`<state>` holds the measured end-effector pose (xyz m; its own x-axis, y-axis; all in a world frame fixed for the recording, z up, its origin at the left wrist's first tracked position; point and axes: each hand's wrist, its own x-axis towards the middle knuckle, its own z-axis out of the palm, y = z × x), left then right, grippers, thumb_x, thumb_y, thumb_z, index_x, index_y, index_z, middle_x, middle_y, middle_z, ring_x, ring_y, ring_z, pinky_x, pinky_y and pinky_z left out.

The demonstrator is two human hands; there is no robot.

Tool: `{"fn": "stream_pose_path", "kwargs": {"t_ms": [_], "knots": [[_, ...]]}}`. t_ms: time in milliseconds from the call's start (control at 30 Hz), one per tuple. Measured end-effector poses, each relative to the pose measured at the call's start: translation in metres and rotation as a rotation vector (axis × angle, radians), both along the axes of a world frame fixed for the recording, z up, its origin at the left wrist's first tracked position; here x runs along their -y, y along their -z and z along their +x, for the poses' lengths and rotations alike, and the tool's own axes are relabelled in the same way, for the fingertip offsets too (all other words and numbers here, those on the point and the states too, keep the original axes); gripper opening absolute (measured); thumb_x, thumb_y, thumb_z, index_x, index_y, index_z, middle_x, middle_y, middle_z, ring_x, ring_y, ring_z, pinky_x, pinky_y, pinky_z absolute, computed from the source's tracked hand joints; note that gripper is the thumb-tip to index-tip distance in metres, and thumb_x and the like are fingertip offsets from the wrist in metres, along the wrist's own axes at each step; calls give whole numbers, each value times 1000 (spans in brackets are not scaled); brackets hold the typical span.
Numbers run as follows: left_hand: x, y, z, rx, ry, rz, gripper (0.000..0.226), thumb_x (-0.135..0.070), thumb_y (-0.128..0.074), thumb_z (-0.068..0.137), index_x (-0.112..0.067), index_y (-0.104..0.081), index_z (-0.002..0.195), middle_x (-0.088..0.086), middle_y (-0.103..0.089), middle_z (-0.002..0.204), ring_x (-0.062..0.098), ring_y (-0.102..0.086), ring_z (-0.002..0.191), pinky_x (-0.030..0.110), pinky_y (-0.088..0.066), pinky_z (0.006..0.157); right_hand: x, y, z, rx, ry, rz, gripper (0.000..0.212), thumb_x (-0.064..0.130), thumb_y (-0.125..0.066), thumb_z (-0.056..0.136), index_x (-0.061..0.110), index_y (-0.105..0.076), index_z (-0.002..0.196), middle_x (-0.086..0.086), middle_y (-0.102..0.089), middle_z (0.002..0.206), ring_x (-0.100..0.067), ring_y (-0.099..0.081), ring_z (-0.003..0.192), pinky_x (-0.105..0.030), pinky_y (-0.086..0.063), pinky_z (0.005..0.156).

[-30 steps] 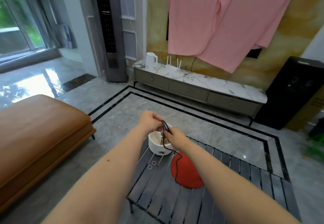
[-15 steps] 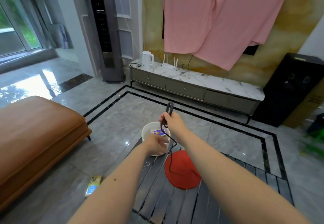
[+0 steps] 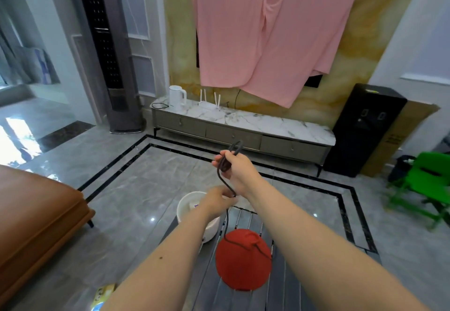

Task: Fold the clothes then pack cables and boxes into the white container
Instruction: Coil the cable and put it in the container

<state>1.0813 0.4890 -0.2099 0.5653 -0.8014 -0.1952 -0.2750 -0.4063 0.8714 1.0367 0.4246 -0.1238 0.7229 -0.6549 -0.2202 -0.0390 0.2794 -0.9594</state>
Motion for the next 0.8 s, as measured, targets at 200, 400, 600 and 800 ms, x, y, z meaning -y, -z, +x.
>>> {"fn": "stream_pose_path", "kwargs": {"t_ms": [200, 400, 600, 800], "knots": [[23, 5, 20, 117, 2, 100, 14, -17, -55, 93, -5, -61, 94, 16, -62, 93, 27, -58, 91, 32, -42, 79, 17, -7, -5, -153, 21, -101, 30, 14, -32, 102, 17, -48, 77, 0, -51, 68, -12, -49, 58, -22, -36, 60], [30, 7, 36, 277, -147, 80, 18, -19, -66, 86, -2, -68, 92, 17, -70, 93, 27, -62, 84, 31, -44, 74, 51, 9, -33, -493, 42, -427, 24, 13, -32, 99, 11, -47, 80, -5, -47, 72, -14, -39, 58, -26, -35, 58], [45, -22, 38, 152, -112, -67, 19, -11, -71, 82, 5, -69, 90, 9, -60, 67, 19, -54, 62, 24, -42, 60, 63, 35, -51, -712, -88, -581, 19, 9, -35, 98, 7, -54, 97, -14, -54, 99, -22, -48, 85, -30, -39, 76], [58, -61, 29, -42, -191, -188, 14, -2, -66, 84, -9, -61, 72, 5, -56, 61, 11, -51, 52, 16, -46, 51, 64, 32, -42, -516, -82, -405, 32, 11, -31, 101, -2, -54, 119, -17, -61, 100, -8, -46, 61, -19, -37, 53]]}}
